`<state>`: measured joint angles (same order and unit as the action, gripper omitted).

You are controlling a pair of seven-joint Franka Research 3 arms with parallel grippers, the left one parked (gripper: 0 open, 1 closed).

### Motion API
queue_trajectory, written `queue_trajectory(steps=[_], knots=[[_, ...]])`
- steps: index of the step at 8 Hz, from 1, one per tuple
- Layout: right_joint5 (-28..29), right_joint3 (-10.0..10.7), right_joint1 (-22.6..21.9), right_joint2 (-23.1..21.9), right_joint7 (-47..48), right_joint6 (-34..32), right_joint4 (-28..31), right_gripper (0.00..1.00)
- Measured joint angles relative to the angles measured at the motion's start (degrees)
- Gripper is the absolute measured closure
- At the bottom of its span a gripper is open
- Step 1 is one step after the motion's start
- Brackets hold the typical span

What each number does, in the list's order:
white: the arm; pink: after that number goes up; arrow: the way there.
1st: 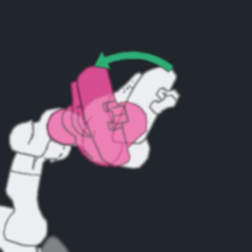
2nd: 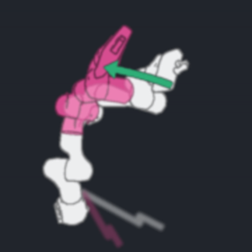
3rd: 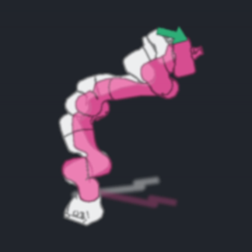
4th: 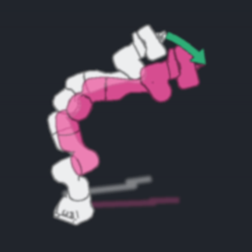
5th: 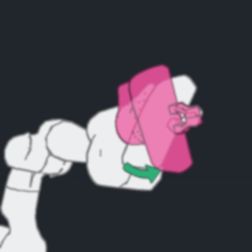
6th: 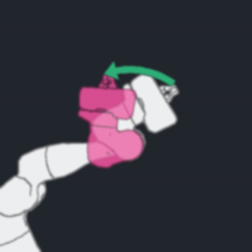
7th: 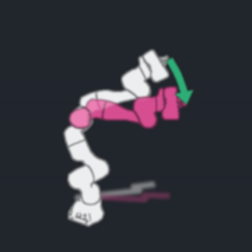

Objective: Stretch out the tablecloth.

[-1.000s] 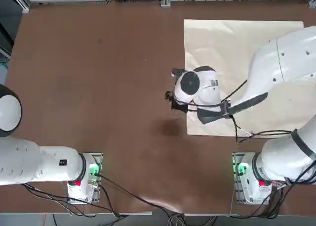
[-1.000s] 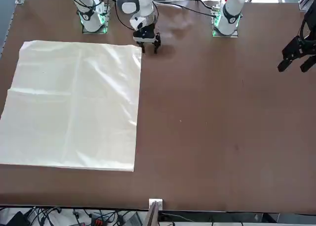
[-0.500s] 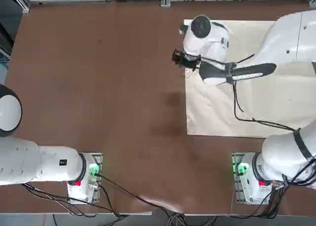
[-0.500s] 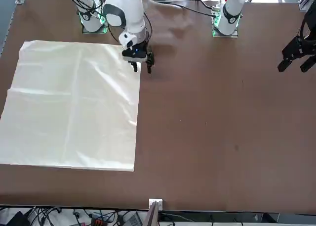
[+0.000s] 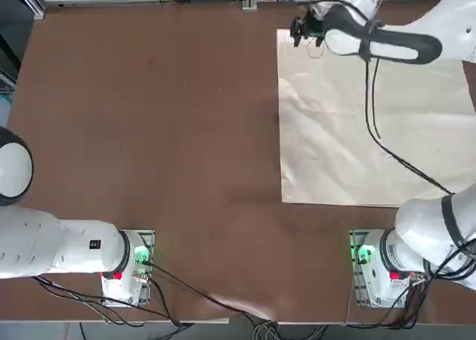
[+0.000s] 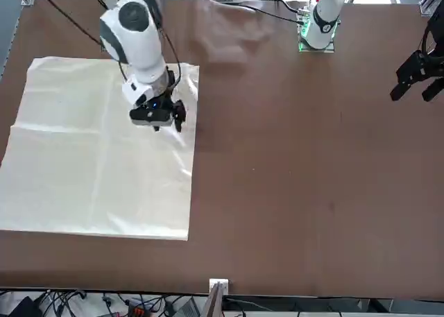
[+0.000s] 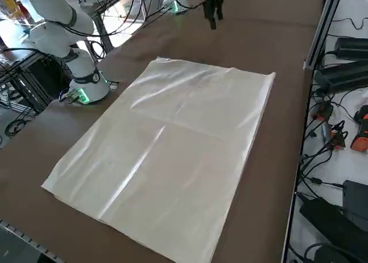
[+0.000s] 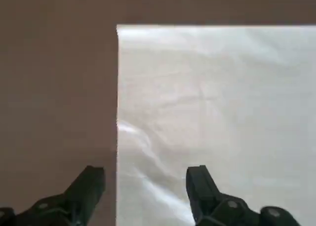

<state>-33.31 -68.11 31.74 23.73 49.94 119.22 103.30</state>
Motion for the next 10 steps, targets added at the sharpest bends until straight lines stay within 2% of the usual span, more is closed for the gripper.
queue_trajectory(steps=[1, 3, 5, 6, 7, 8, 10], knots=[[0.4, 1.2, 0.8, 0.5, -1.9, -0.7, -2.2, 0.0], [0.4, 1.6, 2.4, 1.0, -4.3, -2.6, -5.0, 0.0], [0.9, 1.8, 7.1, 1.0, -10.9, -3.1, -5.7, 0.0], [2.8, 2.9, 9.5, 0.8, -15.4, -3.2, -6.1, 0.0], [6.5, 7.1, 9.5, 0.1, -20.7, -3.7, -7.3, 0.0], [10.8, 14.7, 6.1, -1.2, -26.4, -5.2, -9.0, 0.0], [22.4, 35.0, -7.3, -5.3, -35.4, -10.5, -13.9, 0.0]])
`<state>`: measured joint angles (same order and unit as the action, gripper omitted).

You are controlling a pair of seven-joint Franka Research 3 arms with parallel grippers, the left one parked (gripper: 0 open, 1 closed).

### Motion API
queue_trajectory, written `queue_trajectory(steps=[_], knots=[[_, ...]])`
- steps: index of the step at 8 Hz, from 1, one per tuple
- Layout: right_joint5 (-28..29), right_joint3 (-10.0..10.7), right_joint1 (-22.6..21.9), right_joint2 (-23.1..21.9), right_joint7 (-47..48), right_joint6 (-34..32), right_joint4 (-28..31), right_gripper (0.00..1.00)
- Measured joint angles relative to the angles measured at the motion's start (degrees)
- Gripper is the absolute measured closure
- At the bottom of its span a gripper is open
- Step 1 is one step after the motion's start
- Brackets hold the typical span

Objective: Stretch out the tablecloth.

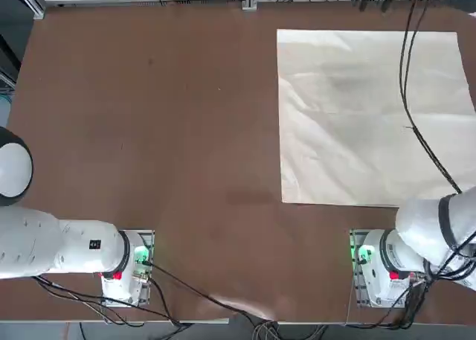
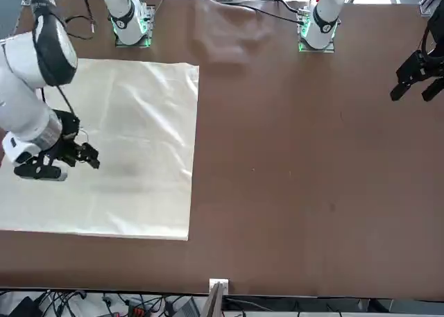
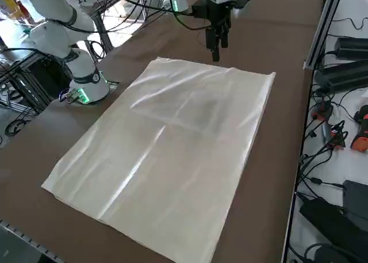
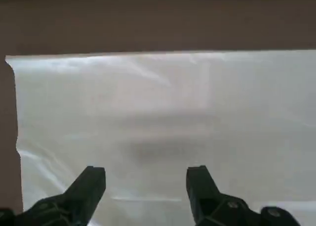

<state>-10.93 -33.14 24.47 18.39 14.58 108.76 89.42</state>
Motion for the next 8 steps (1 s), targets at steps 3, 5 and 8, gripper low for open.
queue_trajectory(steps=[3, 5, 8], knots=[[8.0, 20.0, -12.2, -9.6, -4.4, -13.1, -4.5, 0.0], [8.2, 23.6, -13.3, -14.6, -9.5, -20.3, -5.8, 0.0], [8.8, 34.5, -22.6, -14.4, -12.0, -21.1, -6.2, 0.0]])
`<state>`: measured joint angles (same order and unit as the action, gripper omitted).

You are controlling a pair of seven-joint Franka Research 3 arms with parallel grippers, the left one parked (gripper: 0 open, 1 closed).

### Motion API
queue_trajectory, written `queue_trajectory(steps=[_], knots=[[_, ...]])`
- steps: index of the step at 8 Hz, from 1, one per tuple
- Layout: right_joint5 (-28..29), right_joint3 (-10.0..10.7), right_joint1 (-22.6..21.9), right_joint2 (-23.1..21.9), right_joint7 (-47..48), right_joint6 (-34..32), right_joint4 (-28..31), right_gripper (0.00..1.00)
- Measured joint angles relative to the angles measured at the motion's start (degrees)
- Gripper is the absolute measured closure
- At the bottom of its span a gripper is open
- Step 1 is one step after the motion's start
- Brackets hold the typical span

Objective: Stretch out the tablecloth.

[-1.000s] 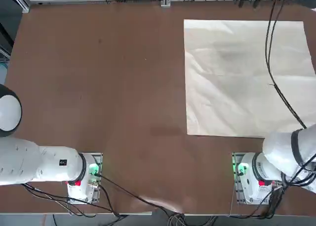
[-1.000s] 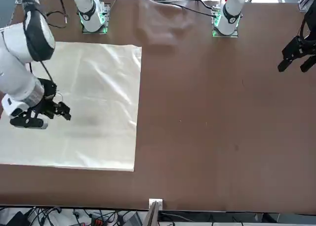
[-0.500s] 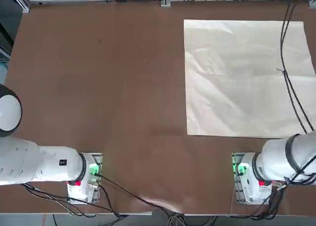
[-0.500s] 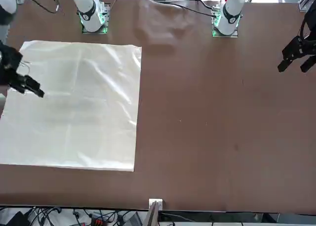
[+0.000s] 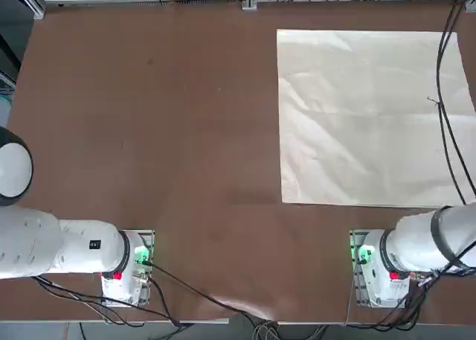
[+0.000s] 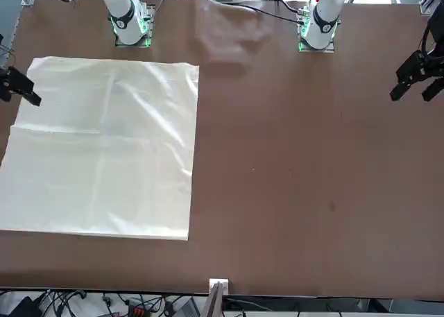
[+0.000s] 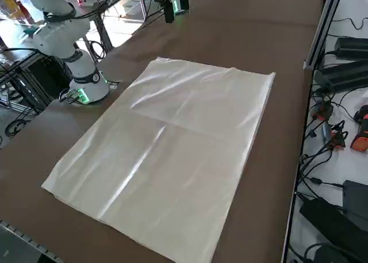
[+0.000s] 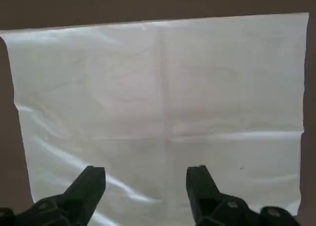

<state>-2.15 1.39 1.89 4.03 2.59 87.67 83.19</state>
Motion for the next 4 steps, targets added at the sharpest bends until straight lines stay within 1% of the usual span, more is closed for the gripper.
queue_trajectory(steps=[1, 4], knots=[[0.0, 0.9, -1.1, 0.5, 0.0, 0.0, 0.0, 0.0], [0.0, 1.1, -1.5, 1.0, -0.1, 0.0, 0.0, 0.0]])
